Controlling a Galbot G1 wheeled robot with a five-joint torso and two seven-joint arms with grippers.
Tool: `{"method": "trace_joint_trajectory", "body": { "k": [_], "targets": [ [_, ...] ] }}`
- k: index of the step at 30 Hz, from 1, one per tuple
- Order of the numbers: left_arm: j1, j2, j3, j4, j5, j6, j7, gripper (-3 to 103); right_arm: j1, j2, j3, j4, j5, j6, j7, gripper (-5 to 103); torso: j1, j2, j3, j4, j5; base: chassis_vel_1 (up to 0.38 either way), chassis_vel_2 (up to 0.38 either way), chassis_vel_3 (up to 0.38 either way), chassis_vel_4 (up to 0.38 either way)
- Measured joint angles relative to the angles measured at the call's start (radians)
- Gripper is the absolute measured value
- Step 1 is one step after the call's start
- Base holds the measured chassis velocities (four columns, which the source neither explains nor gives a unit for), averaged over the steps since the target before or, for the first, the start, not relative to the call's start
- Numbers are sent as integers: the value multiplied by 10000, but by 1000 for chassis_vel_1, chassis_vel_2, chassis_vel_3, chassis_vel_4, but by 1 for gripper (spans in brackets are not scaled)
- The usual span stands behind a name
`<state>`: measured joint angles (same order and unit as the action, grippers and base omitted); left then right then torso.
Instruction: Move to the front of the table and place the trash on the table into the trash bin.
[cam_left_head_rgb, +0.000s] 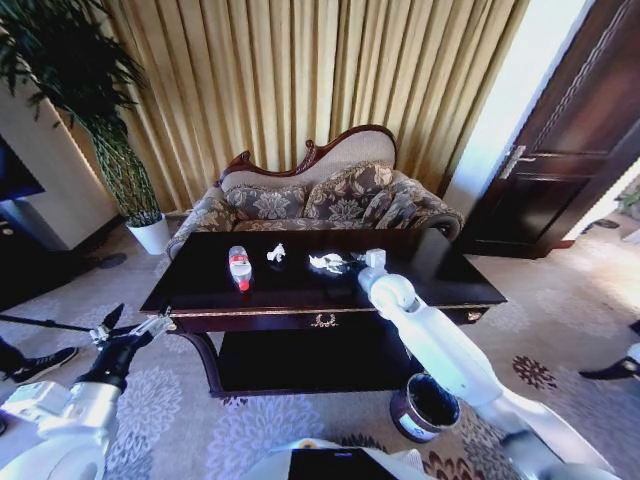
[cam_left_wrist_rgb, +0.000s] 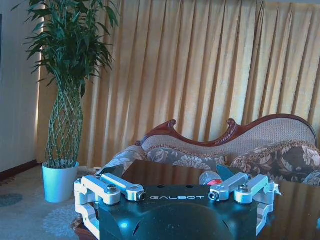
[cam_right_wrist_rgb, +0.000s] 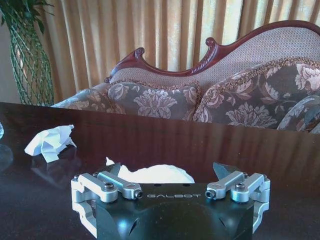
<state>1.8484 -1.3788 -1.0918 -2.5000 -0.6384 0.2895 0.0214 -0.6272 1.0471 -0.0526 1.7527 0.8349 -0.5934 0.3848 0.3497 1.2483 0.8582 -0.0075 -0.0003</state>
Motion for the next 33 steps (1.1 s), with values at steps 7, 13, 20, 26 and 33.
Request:
{"method": "trace_joint_trajectory", "body": {
  "k": [7,13,20,26,33],
  "targets": [
    [-43,-24,14,0,5,3,8,100,197,104,-216,-245,40,-155,136,100,0,0,0,-2,1,0,0,0,0],
    [-82,-41,50,0,12,5,12,100,497,298,-304,-847,-65,-140,129,100,0,0,0,0,1,0,0,0,0],
    [-121,-70,80,0,25,7,12,100,473,371,-309,-1112,-293,-98,-91,100,0,0,0,0,1,0,0,0,0],
    [-169,-69,95,0,33,9,14,100,257,370,-318,-1225,-777,-43,-435,81,0,0,0,-1,2,0,0,0,0],
    [-179,-49,67,0,43,9,12,100,187,423,-310,-1310,-994,135,-483,59,0,1,0,0,2,0,0,0,0]
  ]
}}
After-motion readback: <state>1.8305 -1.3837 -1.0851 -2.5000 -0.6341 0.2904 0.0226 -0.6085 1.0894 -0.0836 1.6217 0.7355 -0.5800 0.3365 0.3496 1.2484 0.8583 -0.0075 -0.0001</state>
